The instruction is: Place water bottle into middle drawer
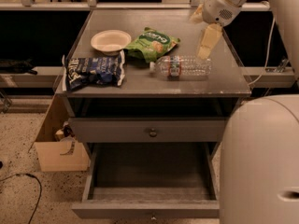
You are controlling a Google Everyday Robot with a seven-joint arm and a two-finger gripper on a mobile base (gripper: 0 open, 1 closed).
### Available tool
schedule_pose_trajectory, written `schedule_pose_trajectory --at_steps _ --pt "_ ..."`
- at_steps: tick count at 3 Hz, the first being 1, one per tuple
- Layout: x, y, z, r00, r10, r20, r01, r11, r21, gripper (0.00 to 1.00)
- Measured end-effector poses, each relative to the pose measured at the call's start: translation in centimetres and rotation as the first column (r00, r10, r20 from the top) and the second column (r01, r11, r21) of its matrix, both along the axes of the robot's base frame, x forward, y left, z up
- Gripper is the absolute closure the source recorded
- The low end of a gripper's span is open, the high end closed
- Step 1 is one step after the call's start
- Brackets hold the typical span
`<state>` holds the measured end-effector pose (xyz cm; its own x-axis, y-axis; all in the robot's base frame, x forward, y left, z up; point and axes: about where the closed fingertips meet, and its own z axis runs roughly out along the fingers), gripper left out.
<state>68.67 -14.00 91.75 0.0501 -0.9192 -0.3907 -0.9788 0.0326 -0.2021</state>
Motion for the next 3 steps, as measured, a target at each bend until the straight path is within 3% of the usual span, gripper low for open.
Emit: schedule_pose_trajectory --at_steps 1,2,3 --pt "0.6 0.8 -0.6 0.9995 0.03 0.001 -0.03 0.999 -0.029 0.0" --pt "2.2 -0.2 -1.9 0.9997 0.023 0.009 -0.023 0.999 -0.036 0.0" --pt "1.6 -2.0 -2.6 0.9994 0.036 -0.004 -0.036 0.997 -0.062 0.0"
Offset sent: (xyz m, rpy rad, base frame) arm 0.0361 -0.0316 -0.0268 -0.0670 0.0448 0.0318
